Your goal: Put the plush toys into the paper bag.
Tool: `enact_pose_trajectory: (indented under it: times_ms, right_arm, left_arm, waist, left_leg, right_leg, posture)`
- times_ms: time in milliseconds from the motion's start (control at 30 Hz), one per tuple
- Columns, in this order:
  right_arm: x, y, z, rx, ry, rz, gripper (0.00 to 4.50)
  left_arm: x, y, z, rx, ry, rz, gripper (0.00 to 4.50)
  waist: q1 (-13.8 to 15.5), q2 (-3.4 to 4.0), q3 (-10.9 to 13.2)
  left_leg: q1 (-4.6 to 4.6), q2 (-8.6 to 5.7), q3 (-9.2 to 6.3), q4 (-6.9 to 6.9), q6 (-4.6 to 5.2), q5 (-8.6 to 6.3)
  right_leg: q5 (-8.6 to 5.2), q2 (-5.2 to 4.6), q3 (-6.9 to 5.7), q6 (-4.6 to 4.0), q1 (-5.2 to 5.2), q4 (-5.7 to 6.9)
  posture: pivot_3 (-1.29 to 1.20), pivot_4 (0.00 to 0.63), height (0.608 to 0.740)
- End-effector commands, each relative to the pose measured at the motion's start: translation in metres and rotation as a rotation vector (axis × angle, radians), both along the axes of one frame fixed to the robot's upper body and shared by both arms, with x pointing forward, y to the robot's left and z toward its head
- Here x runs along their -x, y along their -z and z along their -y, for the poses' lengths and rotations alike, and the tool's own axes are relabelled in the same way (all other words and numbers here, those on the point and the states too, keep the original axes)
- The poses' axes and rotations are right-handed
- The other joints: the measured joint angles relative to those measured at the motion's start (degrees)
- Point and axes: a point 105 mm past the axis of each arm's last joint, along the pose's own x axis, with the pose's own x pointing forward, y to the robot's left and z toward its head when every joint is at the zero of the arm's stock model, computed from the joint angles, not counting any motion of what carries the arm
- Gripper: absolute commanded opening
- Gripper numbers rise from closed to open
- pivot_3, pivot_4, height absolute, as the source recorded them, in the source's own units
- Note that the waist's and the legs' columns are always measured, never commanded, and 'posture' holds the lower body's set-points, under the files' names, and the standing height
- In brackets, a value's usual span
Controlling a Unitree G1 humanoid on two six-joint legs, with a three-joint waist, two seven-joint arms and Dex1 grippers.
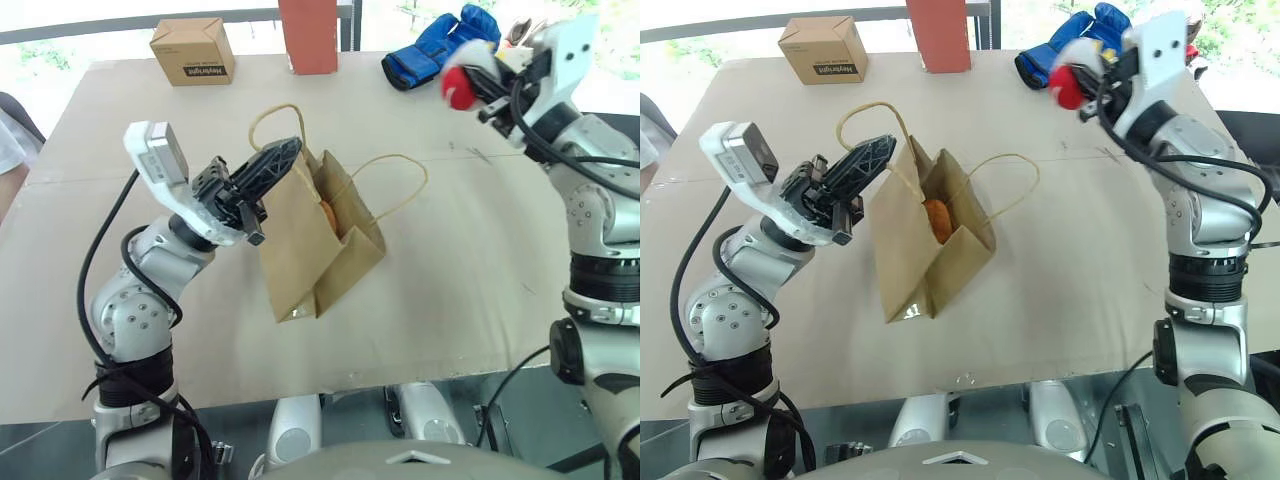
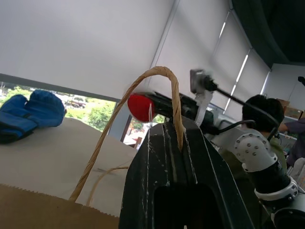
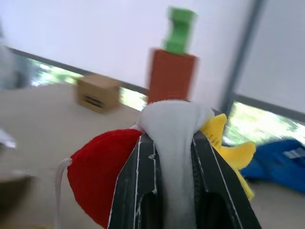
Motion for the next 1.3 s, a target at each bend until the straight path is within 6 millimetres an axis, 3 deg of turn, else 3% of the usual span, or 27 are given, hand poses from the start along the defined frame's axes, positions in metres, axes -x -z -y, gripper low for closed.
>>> enact_pose_trajectory:
  times_ms: [33, 200, 300, 500, 533, 567, 600, 633, 733, 800, 1033, 1300]
  right_arm:
    - [0.014, 0.003, -0.017, 0.017, -0.072, 0.008, 0.01]
    - [0.04, 0.047, -0.08, 0.186, -0.312, -0.02, 0.01]
    - [0.046, 0.076, -0.096, 0.311, -0.399, -0.034, 0.01]
    - [0.07, 0.099, -0.119, 0.42, -0.659, -0.059, 0.01]
    - [0.072, 0.102, -0.121, 0.437, -0.692, -0.063, 0.46]
    - [0.074, 0.11, -0.121, 0.49, -0.73, -0.063, 0.98]
    - [0.075, 0.114, -0.121, 0.527, -0.752, -0.056, 1.23]
    - [0.074, 0.116, -0.12, 0.541, -0.759, -0.05, 1.9]
    - [0.069, 0.111, -0.116, 0.507, -0.754, -0.063, 3.35]
    - [0.065, 0.112, -0.11, 0.504, -0.733, -0.069, 3.98]
    - [0.061, 0.112, -0.09, 0.421, -0.639, -0.128, 3.98]
    - [0.047, 0.1, -0.041, 0.325, -0.426, -0.249, 3.98]
  left_arm:
    - [0.008, -0.014, 0.003, -0.004, 0.002, 0.08, 0.0]
    - [0.007, -0.015, 0.006, 0.005, 0.0, 0.088, 0.0]
    - [0.008, -0.016, 0.007, 0.015, -0.003, 0.096, 0.0]
    - [0.009, -0.014, 0.009, 0.009, -0.004, 0.099, 0.0]
    - [0.009, -0.013, 0.011, 0.004, -0.002, 0.101, 0.0]
    - [0.01, -0.013, 0.012, 0.002, 0.001, 0.104, 0.0]
    - [0.011, -0.013, 0.013, 0.0, 0.003, 0.107, 0.0]
    - [0.012, -0.013, 0.013, -0.003, 0.004, 0.111, 0.0]
    - [0.015, -0.013, 0.009, -0.005, -0.009, 0.122, 0.0]
    - [0.018, -0.014, 0.006, 0.004, -0.023, 0.128, 0.0]
    - [0.027, -0.02, -0.004, 0.042, -0.04, 0.152, 0.0]
    - [0.027, -0.018, -0.009, 0.039, -0.046, 0.155, 0.0]
  waist:
    - [0.21, 0.0, 0.0]
    - [0.4, -0.01, 0.0]
    - [0.31, -0.01, 0.0]
    - [0.31, -0.02, -0.01]
    - [0.3, -0.02, -0.01]
    - [0.29, -0.01, 0.0]
    - [0.28, -0.01, 0.0]
    - [0.28, -0.01, 0.0]
    - [0.32, -0.01, 0.0]
    - [0.32, -0.02, 0.0]
    - [0.43, -0.02, 0.0]
    - [0.52, -0.03, -0.01]
  left_leg:
    - [0.0, 0.0, 0.0, 0.01, 0.0, 0.0]
    - [-0.03, -0.04, 0.03, 0.09, -0.01, 0.01]
    - [-0.02, -0.03, 0.0, 0.08, -0.01, 0.01]
    - [-0.01, -0.03, -0.01, 0.08, -0.01, 0.01]
    - [-0.01, -0.03, -0.01, 0.08, -0.01, 0.01]
    - [-0.01, -0.02, -0.01, 0.08, -0.01, 0.01]
    - [-0.01, -0.03, -0.01, 0.08, -0.01, 0.01]
    - [-0.01, -0.03, -0.01, 0.08, -0.01, 0.01]
    - [-0.01, -0.03, -0.02, 0.09, -0.01, 0.01]
    - [-0.01, -0.02, -0.02, 0.08, -0.02, 0.01]
    - [-0.01, -0.03, -0.02, 0.08, -0.02, 0.01]
    - [-0.01, -0.03, -0.01, 0.1, -0.02, 0.01]
  right_leg:
    - [0.0, 0.0, 0.0, 0.0, 0.0, 0.0]
    - [0.0, -0.04, 0.01, 0.0, 0.03, -0.03]
    - [0.0, -0.02, 0.0, 0.0, 0.02, -0.02]
    - [0.0, -0.02, -0.01, 0.0, 0.03, -0.02]
    - [0.0, -0.02, -0.01, 0.0, 0.03, -0.02]
    - [0.0, -0.01, -0.01, 0.0, 0.03, -0.02]
    - [0.0, -0.01, -0.01, 0.0, 0.03, -0.02]
    - [0.0, -0.02, -0.01, 0.0, 0.03, -0.02]
    - [0.0, -0.02, -0.02, 0.0, 0.04, -0.02]
    - [0.0, -0.02, -0.02, 0.0, 0.03, -0.02]
    - [0.0, -0.02, -0.03, 0.0, 0.04, -0.02]
    - [0.0, -0.03, -0.02, 0.0, 0.06, -0.03]
  posture:
    - [0.0, 0.15, 0.74]
    - [0.0, 0.15, 0.74]
    - [0.0, 0.15, 0.74]
    - [0.0, 0.15, 0.74]
    - [0.0, 0.15, 0.74]
    - [0.0, 0.15, 0.74]
    - [0.0, 0.15, 0.74]
    - [0.0, 0.15, 0.74]
    - [0.0, 0.15, 0.74]
    - [0.0, 0.15, 0.74]
    - [0.0, 0.15, 0.74]
    - [0.0, 0.15, 0.74]
